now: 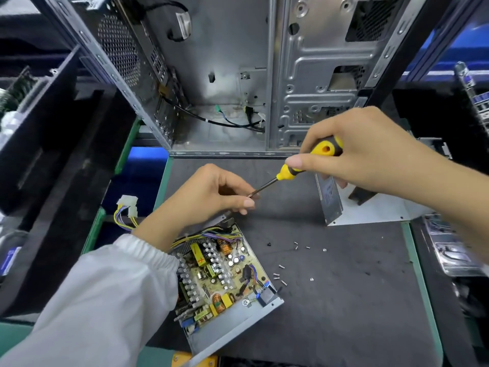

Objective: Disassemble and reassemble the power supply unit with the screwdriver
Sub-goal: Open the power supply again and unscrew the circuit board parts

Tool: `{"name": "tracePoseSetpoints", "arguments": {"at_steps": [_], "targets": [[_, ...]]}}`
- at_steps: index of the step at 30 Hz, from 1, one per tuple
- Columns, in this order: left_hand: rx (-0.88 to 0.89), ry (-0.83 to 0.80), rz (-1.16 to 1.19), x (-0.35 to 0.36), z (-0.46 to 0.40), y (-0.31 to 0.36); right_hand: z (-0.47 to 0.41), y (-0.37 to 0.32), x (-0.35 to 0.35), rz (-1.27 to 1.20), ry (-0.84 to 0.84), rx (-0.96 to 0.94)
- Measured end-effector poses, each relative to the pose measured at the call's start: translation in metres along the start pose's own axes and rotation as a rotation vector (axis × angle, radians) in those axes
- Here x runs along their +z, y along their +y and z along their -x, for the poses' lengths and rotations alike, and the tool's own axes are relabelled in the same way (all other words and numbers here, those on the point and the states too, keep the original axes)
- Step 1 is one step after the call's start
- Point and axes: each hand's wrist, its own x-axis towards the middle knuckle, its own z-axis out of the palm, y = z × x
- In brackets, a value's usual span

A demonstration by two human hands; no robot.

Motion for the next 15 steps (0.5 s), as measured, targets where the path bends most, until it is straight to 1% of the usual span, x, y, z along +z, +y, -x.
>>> {"name": "tracePoseSetpoints", "arguments": {"at_steps": [2, 4, 7, 10, 12, 15], "targets": [[0.001, 0.012, 0.031, 0.0, 0.001, -0.001, 0.003, 0.002, 0.0, -0.058, 0.005, 0.026], [-0.028, 0.005, 0.025, -0.002, 0.001, -0.002, 0.008, 0.005, 0.002, -0.061, 0.005, 0.065], [-0.061, -0.017, -0.126, -0.003, -0.007, -0.005, 0.022, 0.011, 0.007, -0.049, 0.032, 0.181], [-0.119, -0.006, -0.209, 0.0, -0.018, -0.012, 0.043, 0.011, 0.029, -0.059, 0.084, 0.301], [-0.159, -0.014, -0.216, 0.004, -0.024, -0.017, 0.055, 0.008, 0.053, 0.046, 0.081, 0.314], [-0.192, -0.01, -0.208, 0.005, -0.027, -0.026, 0.066, 0.005, 0.088, 0.23, 0.012, 0.234]]}}
